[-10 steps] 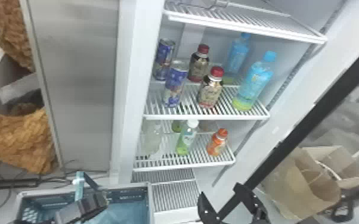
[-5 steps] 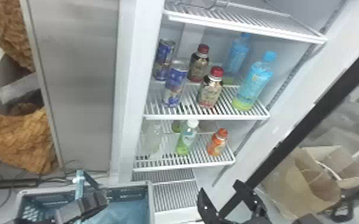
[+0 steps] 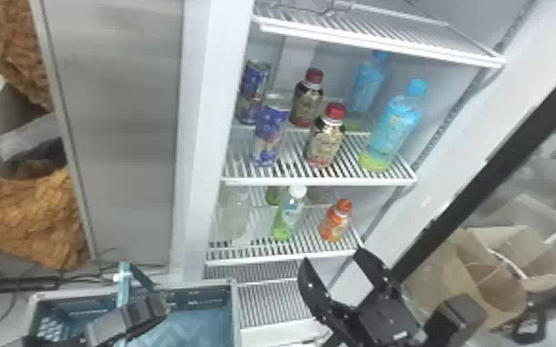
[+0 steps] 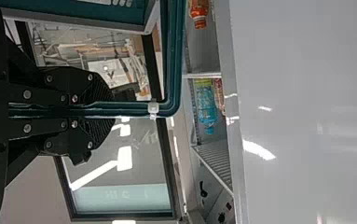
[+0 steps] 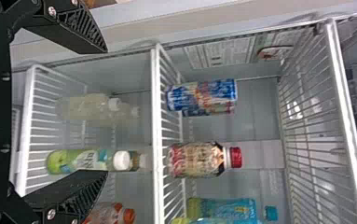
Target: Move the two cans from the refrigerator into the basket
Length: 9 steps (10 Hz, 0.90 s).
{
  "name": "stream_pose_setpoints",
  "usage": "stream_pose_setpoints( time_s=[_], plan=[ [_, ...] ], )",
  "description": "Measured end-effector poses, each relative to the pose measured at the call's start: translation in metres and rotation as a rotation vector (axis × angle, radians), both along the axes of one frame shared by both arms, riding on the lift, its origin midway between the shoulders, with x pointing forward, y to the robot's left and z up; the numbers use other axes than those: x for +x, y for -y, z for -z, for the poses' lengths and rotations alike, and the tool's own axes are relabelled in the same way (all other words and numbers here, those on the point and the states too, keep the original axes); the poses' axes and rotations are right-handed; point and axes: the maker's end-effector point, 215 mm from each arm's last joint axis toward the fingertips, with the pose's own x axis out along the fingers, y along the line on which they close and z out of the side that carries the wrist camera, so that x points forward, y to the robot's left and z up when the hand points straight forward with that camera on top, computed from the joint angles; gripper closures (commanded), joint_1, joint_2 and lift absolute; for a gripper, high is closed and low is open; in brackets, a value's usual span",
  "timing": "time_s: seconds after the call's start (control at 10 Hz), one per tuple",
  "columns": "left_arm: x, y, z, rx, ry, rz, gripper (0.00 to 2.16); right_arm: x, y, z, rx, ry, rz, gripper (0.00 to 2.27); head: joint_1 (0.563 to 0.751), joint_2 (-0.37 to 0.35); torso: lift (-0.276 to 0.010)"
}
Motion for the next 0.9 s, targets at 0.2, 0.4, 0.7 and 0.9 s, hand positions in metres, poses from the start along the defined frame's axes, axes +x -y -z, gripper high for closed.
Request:
stream_pose_setpoints(
  time_s=[0.2,0.4,0.7,0.9],
  plan=[
    [0.000,0.000,-0.001,-0.003,0.000,0.001,1.19,0.019,-0.009,-0.011,-0.009,0.016,-0.025,0.13,0.695,-0.309,-0.031],
    [0.000,-0.001,-0.001,-0.005,0.000,-0.003,1.19,0.039,-0.017,-0.019,-0.030,0.031,-0.036,0.12,0.695,-0.284,-0.031],
    [0.000,0.000,-0.001,-0.006,-0.001,-0.001,1.19,0.079,-0.020,-0.027,-0.047,0.072,-0.016,0.12,0.695,-0.265,-0.031],
    [-0.001,0.000,-0.001,-0.006,0.000,0.000,1.19,0.098,-0.016,-0.033,-0.056,0.096,0.009,0.13,0.695,-0.261,-0.031]
  ],
)
